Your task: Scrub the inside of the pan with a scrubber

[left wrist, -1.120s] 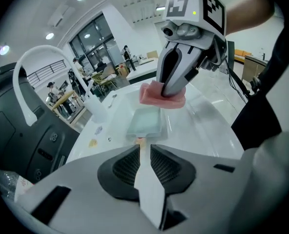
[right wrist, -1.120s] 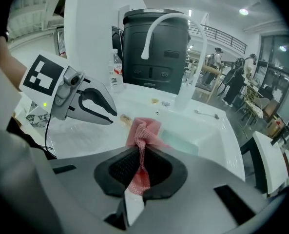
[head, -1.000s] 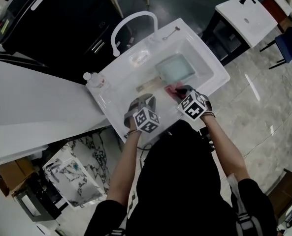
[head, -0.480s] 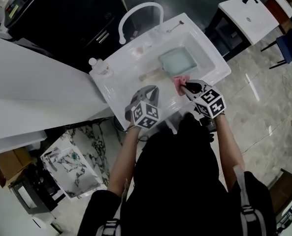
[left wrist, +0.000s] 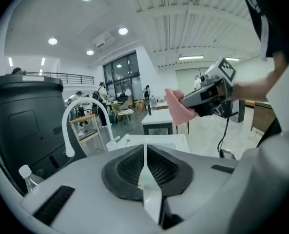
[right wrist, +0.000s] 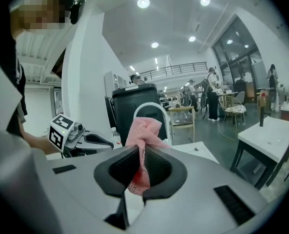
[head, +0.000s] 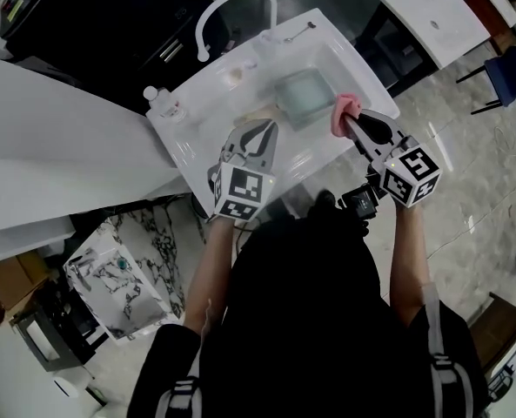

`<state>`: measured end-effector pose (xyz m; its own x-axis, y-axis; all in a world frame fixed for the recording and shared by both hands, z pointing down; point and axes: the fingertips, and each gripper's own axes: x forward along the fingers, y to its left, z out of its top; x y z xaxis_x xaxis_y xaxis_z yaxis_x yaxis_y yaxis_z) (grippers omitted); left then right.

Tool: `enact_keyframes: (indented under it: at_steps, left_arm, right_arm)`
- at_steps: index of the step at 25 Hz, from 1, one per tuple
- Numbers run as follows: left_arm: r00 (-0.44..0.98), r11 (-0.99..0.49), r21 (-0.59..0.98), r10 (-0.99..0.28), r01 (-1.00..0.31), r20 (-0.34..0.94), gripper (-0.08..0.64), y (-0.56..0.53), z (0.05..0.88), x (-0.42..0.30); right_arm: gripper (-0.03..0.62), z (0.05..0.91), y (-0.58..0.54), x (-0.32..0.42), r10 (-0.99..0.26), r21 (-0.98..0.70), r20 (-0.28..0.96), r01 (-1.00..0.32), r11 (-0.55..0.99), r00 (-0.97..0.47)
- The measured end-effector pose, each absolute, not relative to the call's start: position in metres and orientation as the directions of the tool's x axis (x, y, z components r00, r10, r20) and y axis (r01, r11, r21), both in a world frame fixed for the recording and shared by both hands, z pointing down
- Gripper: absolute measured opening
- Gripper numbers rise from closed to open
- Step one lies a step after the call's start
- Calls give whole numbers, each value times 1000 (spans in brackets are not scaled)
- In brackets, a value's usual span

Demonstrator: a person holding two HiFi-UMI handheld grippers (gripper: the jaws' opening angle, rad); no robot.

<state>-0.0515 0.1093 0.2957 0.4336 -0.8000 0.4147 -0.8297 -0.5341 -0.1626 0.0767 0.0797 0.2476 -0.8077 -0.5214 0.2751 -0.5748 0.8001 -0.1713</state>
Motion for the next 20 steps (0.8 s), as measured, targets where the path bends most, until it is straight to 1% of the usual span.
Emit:
enact_keyframes:
  at_steps: [4,7,10,12,15,20]
  left_arm:
    - [483,-538,-133,-822,-833,301,46,112,243,-50]
    - [510,-537,-87,-832,-839,217,46,118,208,-54]
    - [523,-533,-42,-841,-845,135,46,127,176,-60]
    - [521,-524,-17,-849,-851,86,46,131,157,-64]
    - [516,-517,-2,-855,-856,46,46,137,140,-69]
    - [504,-504,-14,-863,-863,36,46,148,132,-71]
  right_arm:
    - [44,199,82,84,-562,-204,112,-573,794,-819]
    - [44,166,91,83,-566,-255,-18,-544,800,-824]
    - [44,144,100,83,-556,-279,-108,-512,813,-824]
    - [44,133,104,83,-543,-275,-145,-493,825,-827]
    - [44,124,108,83,-528,-260,-172,-478,839,-832]
    - [41,132,119,80,-518,-222,-144,-483,847,-843]
